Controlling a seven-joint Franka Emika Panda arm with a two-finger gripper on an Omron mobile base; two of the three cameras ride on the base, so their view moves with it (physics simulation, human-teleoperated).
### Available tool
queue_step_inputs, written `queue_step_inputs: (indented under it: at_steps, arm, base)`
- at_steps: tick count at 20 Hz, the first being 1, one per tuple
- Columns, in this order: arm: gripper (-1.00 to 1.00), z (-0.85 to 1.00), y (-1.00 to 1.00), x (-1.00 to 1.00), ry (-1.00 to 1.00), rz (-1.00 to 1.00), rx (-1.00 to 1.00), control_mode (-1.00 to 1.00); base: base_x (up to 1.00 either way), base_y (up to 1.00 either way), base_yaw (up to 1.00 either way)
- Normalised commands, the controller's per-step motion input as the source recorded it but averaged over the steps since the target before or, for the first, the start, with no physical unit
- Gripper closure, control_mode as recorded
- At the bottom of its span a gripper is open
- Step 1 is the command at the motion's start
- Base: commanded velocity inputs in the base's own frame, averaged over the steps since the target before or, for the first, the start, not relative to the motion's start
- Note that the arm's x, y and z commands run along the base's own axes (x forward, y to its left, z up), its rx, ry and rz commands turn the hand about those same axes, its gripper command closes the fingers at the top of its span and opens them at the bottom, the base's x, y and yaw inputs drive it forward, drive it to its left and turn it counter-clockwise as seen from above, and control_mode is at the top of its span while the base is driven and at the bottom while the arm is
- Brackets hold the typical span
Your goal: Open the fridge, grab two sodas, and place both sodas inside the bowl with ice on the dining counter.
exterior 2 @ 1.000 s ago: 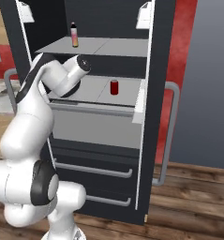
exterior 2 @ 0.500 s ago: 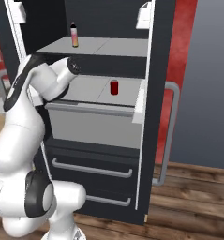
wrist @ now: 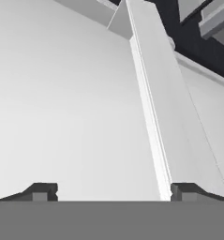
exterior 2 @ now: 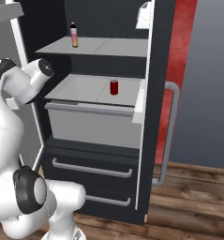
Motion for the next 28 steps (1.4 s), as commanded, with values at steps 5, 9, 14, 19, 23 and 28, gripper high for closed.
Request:
queue_step_inputs:
  at_steps: [5,9,14,19,23,28]
  arm:
    - [-1.00,0.00,0.97,0.00,0.17,0.01,0.00,-1.00]
    - [-1.00,0.09,0.27,-0.03,0.02,0.00,-0.02,-1.00]
    - [-1.00,0.20,-0.32,-0.11,-0.01,0.00,-0.08,-1.00]
    - [-1.00,0.20,-0.69,-0.18,-0.08,-0.01,-0.03,-1.00]
    - [-1.00,-0.01,-0.93,-0.34,-0.15,-0.10,-0.07,-1.00]
    - [-1.00,-0.41,-0.77,-0.38,-0.16,-0.15,-0.27,-1.00]
  base:
    - [0.00,0.00,0.00]
    - [0.00,0.00,0.00]
    - [0.00,0.00,0.00]
    - [0.00,0.00,0.00]
    - [0.00,0.00,0.00]
    - [0.00,0.00,0.00]
